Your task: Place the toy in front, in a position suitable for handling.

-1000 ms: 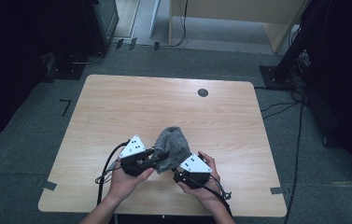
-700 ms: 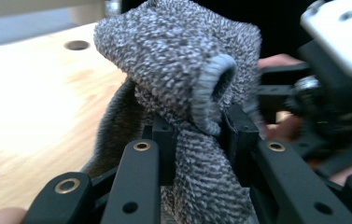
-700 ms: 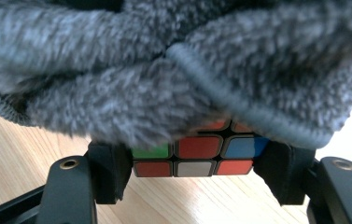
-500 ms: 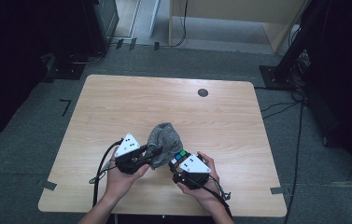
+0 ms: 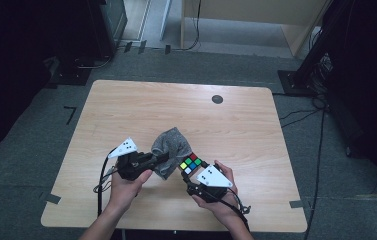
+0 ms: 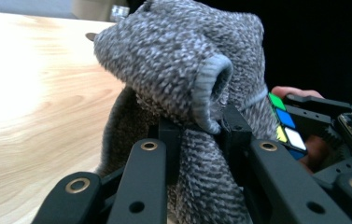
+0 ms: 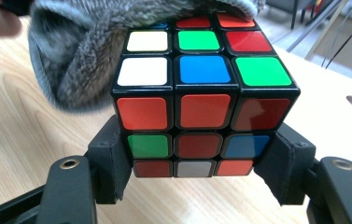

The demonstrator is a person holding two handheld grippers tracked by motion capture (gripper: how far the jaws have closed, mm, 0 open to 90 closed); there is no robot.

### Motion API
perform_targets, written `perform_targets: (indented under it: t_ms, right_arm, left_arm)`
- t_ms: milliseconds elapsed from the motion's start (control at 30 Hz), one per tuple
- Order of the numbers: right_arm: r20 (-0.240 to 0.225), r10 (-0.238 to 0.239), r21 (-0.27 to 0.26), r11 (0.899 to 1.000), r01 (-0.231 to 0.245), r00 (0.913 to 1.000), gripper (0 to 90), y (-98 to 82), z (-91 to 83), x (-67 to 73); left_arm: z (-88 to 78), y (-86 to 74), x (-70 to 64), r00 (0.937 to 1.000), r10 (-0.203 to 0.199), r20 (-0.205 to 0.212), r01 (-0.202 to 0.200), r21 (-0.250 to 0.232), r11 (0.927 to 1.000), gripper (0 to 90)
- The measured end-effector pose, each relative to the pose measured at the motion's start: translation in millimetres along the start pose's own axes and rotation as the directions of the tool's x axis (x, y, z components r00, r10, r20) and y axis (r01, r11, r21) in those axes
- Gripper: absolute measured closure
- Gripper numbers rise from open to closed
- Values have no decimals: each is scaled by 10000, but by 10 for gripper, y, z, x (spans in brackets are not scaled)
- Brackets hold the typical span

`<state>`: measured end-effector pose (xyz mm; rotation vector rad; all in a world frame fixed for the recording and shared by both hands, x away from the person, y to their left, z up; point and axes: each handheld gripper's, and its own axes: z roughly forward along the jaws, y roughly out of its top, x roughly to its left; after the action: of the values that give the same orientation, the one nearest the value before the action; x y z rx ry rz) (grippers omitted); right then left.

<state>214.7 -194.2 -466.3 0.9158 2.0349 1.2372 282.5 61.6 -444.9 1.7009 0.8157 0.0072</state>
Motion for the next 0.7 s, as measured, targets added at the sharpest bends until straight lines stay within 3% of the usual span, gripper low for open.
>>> perform_targets:
  t_ms: [67, 167, 233, 300, 367, 433, 533, 633, 700]
  right_arm:
    - [57, -141, -255, 9996, 142, 9999, 347, 19, -39, -18]
    - [77, 99, -572, 9983, -95, 9999, 347, 51, -95, -61]
    - [-360, 536, -936, 9940, -568, 9979, 347, 70, -143, -111]
    - [-551, 294, -819, 9961, -338, 9981, 347, 59, -135, -110]
    - [-597, 240, -765, 9967, -285, 9979, 347, 49, -126, -99]
    - [-646, 108, -617, 9980, -148, 9979, 347, 39, -99, -72]
    - [-772, -211, -811, 9966, 148, 9968, 347, 66, -117, -14]
    - [-746, -334, -995, 9947, 258, 9967, 347, 105, -163, -4]
    - [-760, -328, -1086, 9938, 244, 9966, 347, 104, -166, -14]
  left_arm:
    - [19, -13, 33, 9998, -122, 134, 118, 286, 9995, 760]
    - [56, -45, 75, 9976, -472, 502, 444, 553, 9975, 761]
    - [80, -57, 65, 9985, -362, 422, 332, 701, 9970, 760]
    - [67, -48, 73, 9975, -462, 533, 428, 628, 9971, 760]
    - [3, -10, 106, 9867, -970, 1301, 960, 142, 9953, 760]
    - [-53, 29, 115, 9783, -1093, 1762, 1157, -268, 9929, 760]
    - [-15, 6, 130, 9843, -1017, 1444, 1004, 160, 9948, 756]
    - [67, -59, 180, 9808, -1381, 1375, 1289, 740, 9889, 755]
    - [54, -55, 181, 9774, -1451, 1536, 1370, 625, 9886, 754]
